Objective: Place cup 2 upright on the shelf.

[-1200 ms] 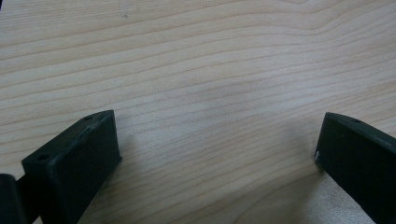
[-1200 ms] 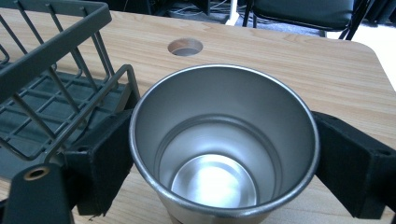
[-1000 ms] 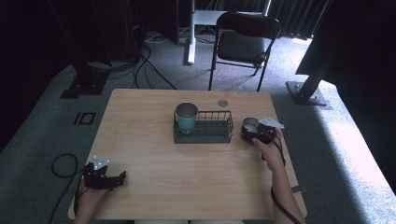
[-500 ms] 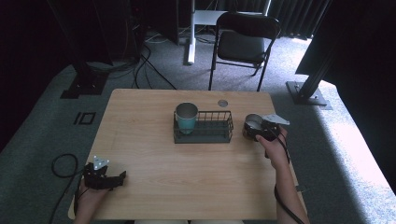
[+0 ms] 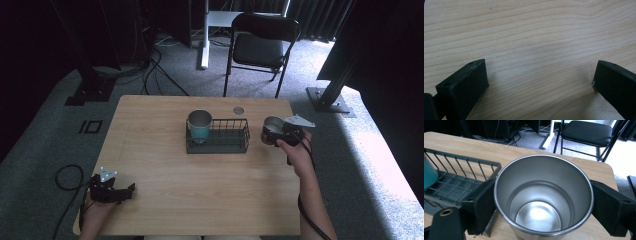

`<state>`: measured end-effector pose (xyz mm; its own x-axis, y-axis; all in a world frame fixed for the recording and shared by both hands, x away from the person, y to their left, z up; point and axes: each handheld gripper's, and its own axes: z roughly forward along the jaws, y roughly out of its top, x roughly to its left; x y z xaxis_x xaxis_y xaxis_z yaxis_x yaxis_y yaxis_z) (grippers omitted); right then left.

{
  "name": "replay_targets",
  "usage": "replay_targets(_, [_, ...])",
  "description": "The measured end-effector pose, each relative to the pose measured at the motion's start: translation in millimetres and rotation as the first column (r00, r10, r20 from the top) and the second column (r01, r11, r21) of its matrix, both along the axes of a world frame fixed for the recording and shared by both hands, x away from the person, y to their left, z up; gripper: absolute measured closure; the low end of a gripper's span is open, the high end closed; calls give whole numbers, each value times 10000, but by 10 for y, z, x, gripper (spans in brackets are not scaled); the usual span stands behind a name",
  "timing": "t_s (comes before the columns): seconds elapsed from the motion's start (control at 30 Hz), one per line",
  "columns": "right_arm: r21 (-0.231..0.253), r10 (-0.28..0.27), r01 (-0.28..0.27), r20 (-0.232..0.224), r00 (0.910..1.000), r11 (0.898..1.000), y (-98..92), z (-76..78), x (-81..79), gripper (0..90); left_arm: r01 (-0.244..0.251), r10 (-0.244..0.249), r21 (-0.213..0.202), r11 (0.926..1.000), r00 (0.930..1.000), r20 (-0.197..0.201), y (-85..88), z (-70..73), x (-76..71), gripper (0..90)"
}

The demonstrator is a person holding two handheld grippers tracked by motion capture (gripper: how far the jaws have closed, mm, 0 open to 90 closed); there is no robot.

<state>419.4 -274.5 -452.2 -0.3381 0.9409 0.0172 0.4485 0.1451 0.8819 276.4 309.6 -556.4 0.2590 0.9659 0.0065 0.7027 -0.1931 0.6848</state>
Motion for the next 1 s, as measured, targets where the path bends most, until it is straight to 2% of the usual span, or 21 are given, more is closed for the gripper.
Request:
replay_targets(0.23, [47, 192, -193, 170, 9997, 9998, 52, 141, -4, 131, -1, 1, 0, 10000, 10000, 1, 0, 0, 0, 3])
replay_targets(0.6, [127, 761, -768, 504, 9958, 9970, 249, 421, 15, 130, -1, 1, -1, 10000, 10000, 0, 0, 0, 0, 3])
replay_targets(1.0, [238, 1547, -1563, 571, 9863, 9874, 553, 558, 62, 130, -3, 3, 0, 10000, 10000, 1, 0, 0, 0, 4])
